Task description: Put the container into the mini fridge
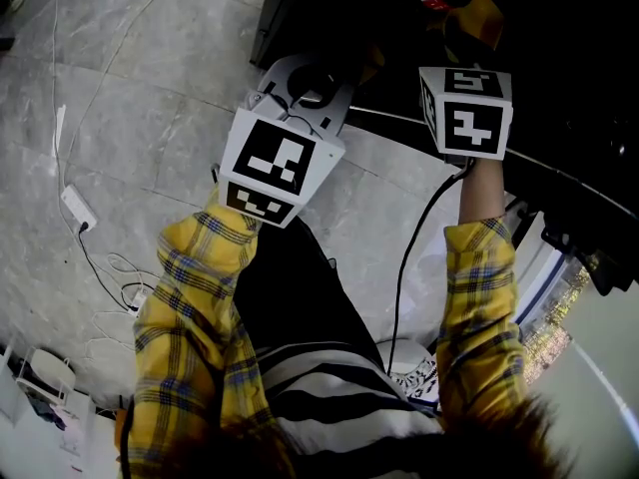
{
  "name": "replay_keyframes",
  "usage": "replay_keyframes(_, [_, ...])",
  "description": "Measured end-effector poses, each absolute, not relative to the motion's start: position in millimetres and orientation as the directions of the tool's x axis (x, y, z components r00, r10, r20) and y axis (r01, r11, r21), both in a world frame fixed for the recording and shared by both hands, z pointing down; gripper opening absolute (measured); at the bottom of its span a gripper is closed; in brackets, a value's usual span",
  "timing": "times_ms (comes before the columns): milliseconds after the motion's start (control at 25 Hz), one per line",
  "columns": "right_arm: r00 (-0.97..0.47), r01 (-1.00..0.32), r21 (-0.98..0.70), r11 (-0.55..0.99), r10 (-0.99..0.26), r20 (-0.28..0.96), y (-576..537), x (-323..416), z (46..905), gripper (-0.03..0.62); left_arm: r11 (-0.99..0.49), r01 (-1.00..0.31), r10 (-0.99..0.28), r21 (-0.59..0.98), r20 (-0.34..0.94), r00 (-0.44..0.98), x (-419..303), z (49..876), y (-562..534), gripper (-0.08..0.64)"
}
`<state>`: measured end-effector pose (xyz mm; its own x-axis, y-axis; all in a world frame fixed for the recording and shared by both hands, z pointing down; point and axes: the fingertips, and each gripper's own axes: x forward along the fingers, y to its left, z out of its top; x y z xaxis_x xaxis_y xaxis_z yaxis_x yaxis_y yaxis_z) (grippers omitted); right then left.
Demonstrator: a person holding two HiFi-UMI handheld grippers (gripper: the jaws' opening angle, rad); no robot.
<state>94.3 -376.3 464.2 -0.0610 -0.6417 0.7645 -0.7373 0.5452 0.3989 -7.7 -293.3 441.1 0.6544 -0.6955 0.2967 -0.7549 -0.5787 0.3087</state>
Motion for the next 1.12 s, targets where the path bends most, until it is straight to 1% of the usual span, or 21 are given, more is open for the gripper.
replay_keyframes(200, [-0.058, -0.748, 0.422, 0.512, -0.684, 0.727, -380, 99, 458, 0.049, -0.578, -0.757, -0.698, 0.306, 0.296, 0.653, -8, 439, -292, 0.017])
replay_keyframes(320, [-0.071, -0.755, 0.416, 0.507, -0.694, 0.717, -378, 95, 457, 0.075, -0.58, -0.755, -0.695, 0.305, 0.299, 0.654, -8, 438, -290, 0.017])
replay_keyframes(480, [-0.075, -0.764, 0.417, 0.492, -0.71, 0.7, -373, 92, 451, 0.086, -0.581, -0.758, -0.699, 0.296, 0.295, 0.652, -8, 434, -287, 0.017])
replay_keyframes(720, [-0.086, -0.802, 0.39, 0.453, -0.733, 0.674, -356, 90, 436, 0.083, -0.549, -0.777, -0.724, 0.306, 0.289, 0.626, -17, 426, -282, 0.017])
replay_keyframes(960, [-0.073, -0.841, 0.375, 0.388, -0.77, 0.633, -330, 94, 418, 0.061, -0.51, -0.805, -0.752, 0.304, 0.296, 0.589, -30, 415, -275, 0.017])
replay_keyframes(1120, [-0.069, -0.884, 0.324, 0.337, -0.78, 0.622, -306, 99, 413, 0.057, -0.496, -0.819, -0.764, 0.289, 0.302, 0.57, -38, 406, -267, 0.017])
